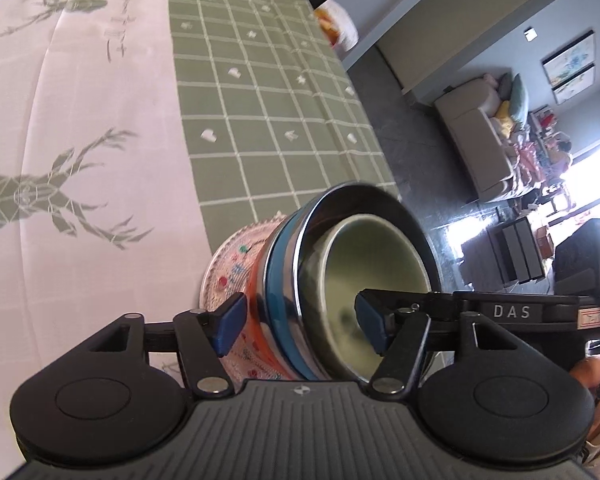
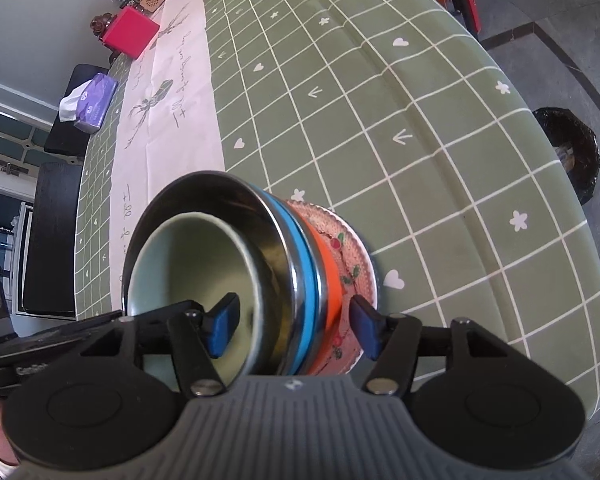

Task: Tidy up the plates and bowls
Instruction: 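Lift the nested bowls with both grippers and carry them over the glass plates, then lower the nested bowls onto the glass plate stack with both grippers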

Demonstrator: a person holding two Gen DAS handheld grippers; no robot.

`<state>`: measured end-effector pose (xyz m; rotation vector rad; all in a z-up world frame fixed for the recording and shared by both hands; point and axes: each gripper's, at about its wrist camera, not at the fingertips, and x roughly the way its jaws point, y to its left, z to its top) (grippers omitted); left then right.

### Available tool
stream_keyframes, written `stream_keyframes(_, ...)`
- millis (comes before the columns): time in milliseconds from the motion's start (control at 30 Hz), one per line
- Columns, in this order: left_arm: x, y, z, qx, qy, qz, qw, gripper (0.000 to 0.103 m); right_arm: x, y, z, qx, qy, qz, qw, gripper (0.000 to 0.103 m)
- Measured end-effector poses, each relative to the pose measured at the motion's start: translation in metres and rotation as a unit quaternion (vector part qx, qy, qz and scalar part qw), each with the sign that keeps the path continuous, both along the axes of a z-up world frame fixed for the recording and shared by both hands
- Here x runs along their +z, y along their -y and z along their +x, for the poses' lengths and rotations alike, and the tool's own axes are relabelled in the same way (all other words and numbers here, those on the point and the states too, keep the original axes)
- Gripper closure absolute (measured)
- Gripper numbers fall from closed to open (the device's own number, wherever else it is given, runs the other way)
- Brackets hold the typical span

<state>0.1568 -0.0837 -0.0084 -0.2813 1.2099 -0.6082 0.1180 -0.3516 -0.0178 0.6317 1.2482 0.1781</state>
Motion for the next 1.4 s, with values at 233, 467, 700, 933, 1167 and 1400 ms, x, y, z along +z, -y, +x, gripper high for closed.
stream_keyframes(233,0.023,-0.025,-0.005,0.033,0.078,-0.043,0.9954,0.023,0.019,0.007,-0.008,-0.010,0.064,0.028,0.998,0.026)
stream_keyframes(467,0.021,-0.066,-0.007,0.097,0.102,-0.070,0.9875,0.027,0.033,0.038,-0.038,-0.080,0.127,0.064,0.987,0.030)
stream_keyframes(700,-0.012,-0.082,-0.011,0.123,0.079,-0.063,0.9872,0.045,-0.006,0.063,-0.065,-0.159,0.103,0.109,0.976,0.051)
stream_keyframes(933,-0.052,-0.078,-0.021,0.137,0.031,-0.088,0.9861,0.052,-0.012,0.064,-0.077,-0.195,0.128,0.155,0.960,0.066)
stream_keyframes(1167,-0.071,-0.068,-0.033,0.139,0.025,-0.097,0.9853,0.052,-0.035,0.059,-0.088,-0.209,0.114,0.081,0.968,0.067)
stream_keyframes(1400,-0.084,-0.062,-0.041,0.138,0.019,-0.101,0.9852,0.071,-0.063,0.037,-0.090,-0.184,0.098,0.091,0.974,0.067)
